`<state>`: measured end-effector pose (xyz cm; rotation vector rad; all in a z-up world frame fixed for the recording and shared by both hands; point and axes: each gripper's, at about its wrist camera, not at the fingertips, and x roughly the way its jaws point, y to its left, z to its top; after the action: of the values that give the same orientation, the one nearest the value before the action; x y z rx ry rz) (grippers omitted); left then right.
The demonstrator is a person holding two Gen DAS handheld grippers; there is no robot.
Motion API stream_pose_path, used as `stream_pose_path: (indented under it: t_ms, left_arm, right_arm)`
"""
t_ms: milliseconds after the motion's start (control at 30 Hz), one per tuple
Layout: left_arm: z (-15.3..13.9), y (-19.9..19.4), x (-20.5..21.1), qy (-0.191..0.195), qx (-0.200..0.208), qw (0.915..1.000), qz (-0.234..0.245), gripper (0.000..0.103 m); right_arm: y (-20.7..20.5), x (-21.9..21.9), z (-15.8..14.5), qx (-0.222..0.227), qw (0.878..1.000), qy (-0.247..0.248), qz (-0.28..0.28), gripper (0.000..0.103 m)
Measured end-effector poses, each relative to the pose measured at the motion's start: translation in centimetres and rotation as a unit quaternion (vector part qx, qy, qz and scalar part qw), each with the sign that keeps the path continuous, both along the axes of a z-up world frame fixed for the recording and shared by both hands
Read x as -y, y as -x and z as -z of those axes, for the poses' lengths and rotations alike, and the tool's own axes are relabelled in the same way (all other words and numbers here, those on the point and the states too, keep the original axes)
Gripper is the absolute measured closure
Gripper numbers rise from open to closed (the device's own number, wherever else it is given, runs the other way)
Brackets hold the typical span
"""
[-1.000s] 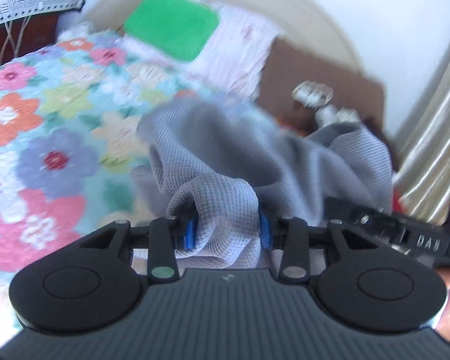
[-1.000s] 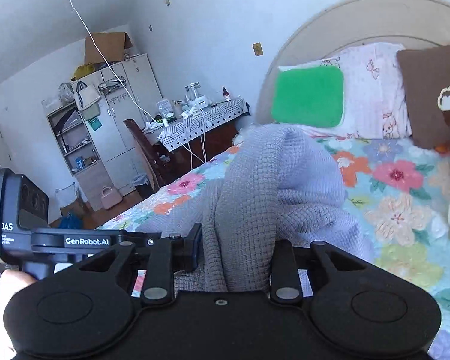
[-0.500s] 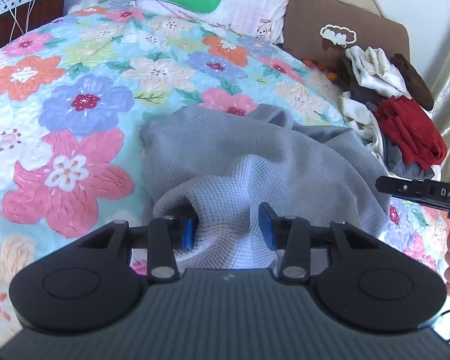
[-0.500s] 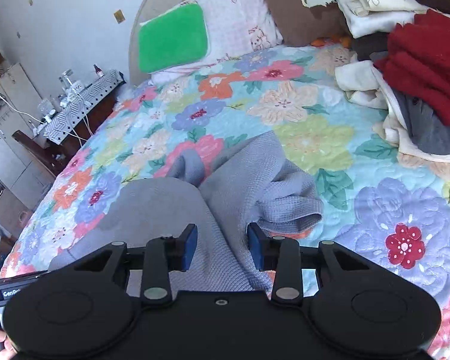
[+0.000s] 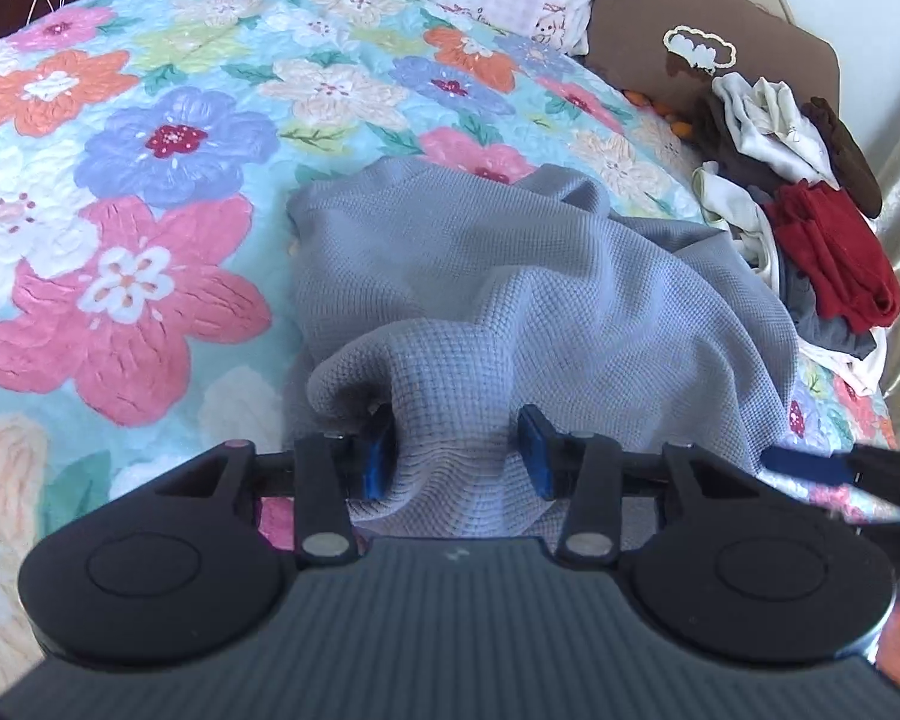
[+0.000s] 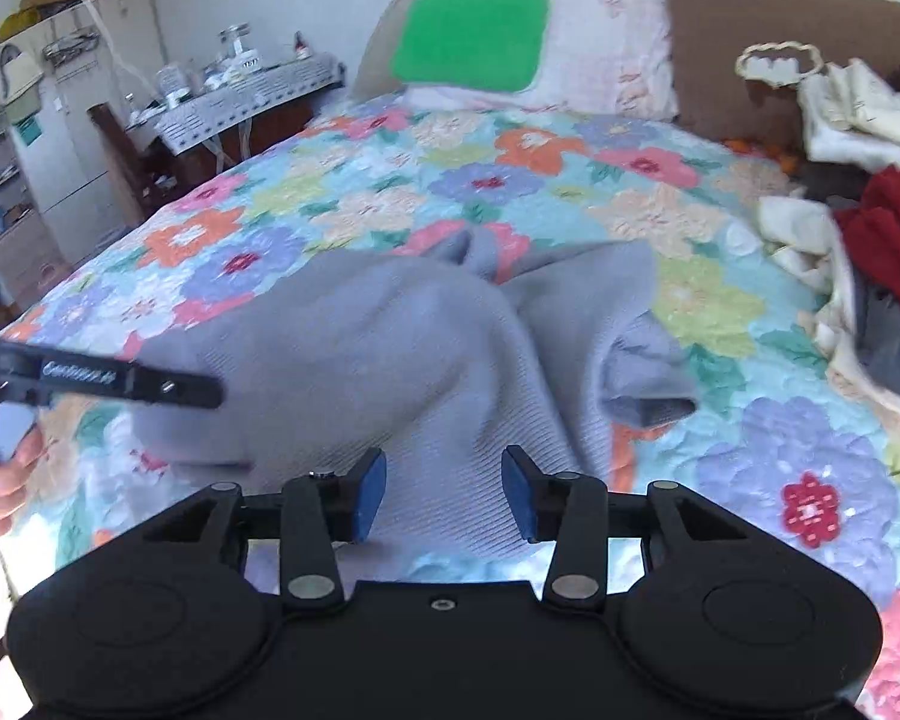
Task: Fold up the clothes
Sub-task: 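Lift the grey sweatshirt off the pile with both grippers and pull it free, then lay the sweatshirt onto the open quilt with both grippers and release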
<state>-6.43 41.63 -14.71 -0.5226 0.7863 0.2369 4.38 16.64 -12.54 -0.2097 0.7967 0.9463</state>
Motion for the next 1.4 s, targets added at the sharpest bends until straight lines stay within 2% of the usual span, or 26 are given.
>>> stream_pose_path:
  t_ms: [33,67,100,167,233,333,367,400,433,467,500,533,633,800,900,967,1033,1100,1167,1200,1233,1333,1400]
  left_arm:
    - [0.3,-0.2,0.0,0.004,-0.003,1.0,-0.003,0.048]
    - [0.4,-0.2,0.0,0.005,-0.002,1.0,-0.005,0.051]
    - [0.5,-0.2,0.0,0.004,0.002,1.0,-0.006,0.062]
    - [0.1,0.2,0.1,-0.003,0.019,0.9998,-0.001,0.092]
    - [-0.5,0.6,0.2,-0.008,0.04,0.9992,0.003,0.094]
    - [-2.4,1.9,0.1,0.003,0.107,0.9942,0.008,0.094]
    - [-3.0,2.3,0.1,0.006,0.128,0.9917,0.01,0.094]
    - [-3.5,2.6,0.1,0.012,0.143,0.9895,0.012,0.095]
    - [-3.8,2.6,0.1,0.019,0.147,0.9889,0.013,0.094]
    - [-3.9,2.4,0.4,0.014,0.135,0.9906,0.01,0.095]
    - [-3.7,2.2,0.9,-0.002,0.117,0.9931,0.01,0.095]
    - [-3.6,2.0,1.4,-0.013,0.104,0.9944,0.013,0.094]
    - [-3.2,1.8,2.9,-0.009,0.104,0.9939,0.036,0.095]
    - [-6.6,3.4,6.1,-0.026,0.174,0.9831,0.052,0.095]
    - [-8.3,4.9,7.1,-0.012,0.206,0.9774,0.048,0.095]
    - [-9.3,5.8,7.7,0.002,0.223,0.9738,0.045,0.095]
    - [-9.3,6.3,7.7,0.038,0.211,0.9758,0.044,0.095]
    - [-8.6,6.4,7.7,0.077,0.171,0.9813,0.044,0.095]
    - [-7.0,6.1,7.7,0.136,0.115,0.9835,0.035,0.093]
    - [-5.9,5.9,7.9,0.166,0.095,0.9809,0.032,0.093]
    - [-5.1,5.6,8.5,0.173,0.08,0.9809,0.039,0.093]
    - [-4.0,4.9,10.8,0.12,0.032,0.9903,0.063,0.093]
    - [-3.6,4.5,11.6,0.099,0.003,0.9918,0.081,0.093]
  right_arm:
    - [0.7,-0.5,0.4,-0.005,1.0,0.006,-0.015,0.044]
    - [1.6,-1.1,0.9,0.0,0.999,0.018,-0.029,0.032]
    - [2.3,-1.8,1.4,0.016,0.999,0.034,-0.037,0.021]
    - [3.5,-3.0,2.4,0.052,0.995,0.065,-0.049,0.018]
    - [3.6,-3.9,3.3,0.064,0.993,0.091,-0.043,0.018]
    - [2.8,-4.1,4.0,0.052,0.994,0.089,-0.018,0.018]
    - [2.6,-4.1,4.0,0.058,0.995,0.085,-0.012,0.022]
    - [2.5,-4.0,4.0,0.067,0.994,0.081,-0.006,0.04]
    - [2.2,-3.9,3.8,0.073,0.995,0.074,-0.001,0.054]
    - [2.0,-3.6,3.2,0.081,0.995,0.065,0.009,0.078]
    - [1.7,-3.3,2.6,0.089,0.994,0.055,0.022,0.083]
    - [1.6,-3.0,1.7,0.106,0.993,0.048,0.033,0.085]
    - [1.7,-2.1,-1.4,0.165,0.984,0.028,0.062,0.086]
    - [1.3,-0.3,-8.3,0.202,0.975,-0.038,0.089,0.086]
    - [1.4,0.3,-12.3,0.222,0.97,-0.067,0.078,0.086]
    - [1.3,0.7,-14.0,0.205,0.972,-0.088,0.07,0.086]
    - [1.0,1.6,-14.9,0.172,0.977,-0.109,0.063,0.086]
    - [1.0,2.4,-14.8,0.144,0.981,-0.11,0.062,0.086]
    - [1.5,3.3,-13.7,0.131,0.986,-0.086,0.058,0.086]
    - [1.7,3.8,-13.0,0.126,0.988,-0.072,0.055,0.086]
    - [1.7,4.3,-12.1,0.115,0.99,-0.055,0.057,0.086]
    - [1.6,5.8,-8.8,0.077,0.995,-0.002,0.067,0.086]
    - [1.5,6.9,-6.6,0.052,0.995,0.034,0.074,0.086]
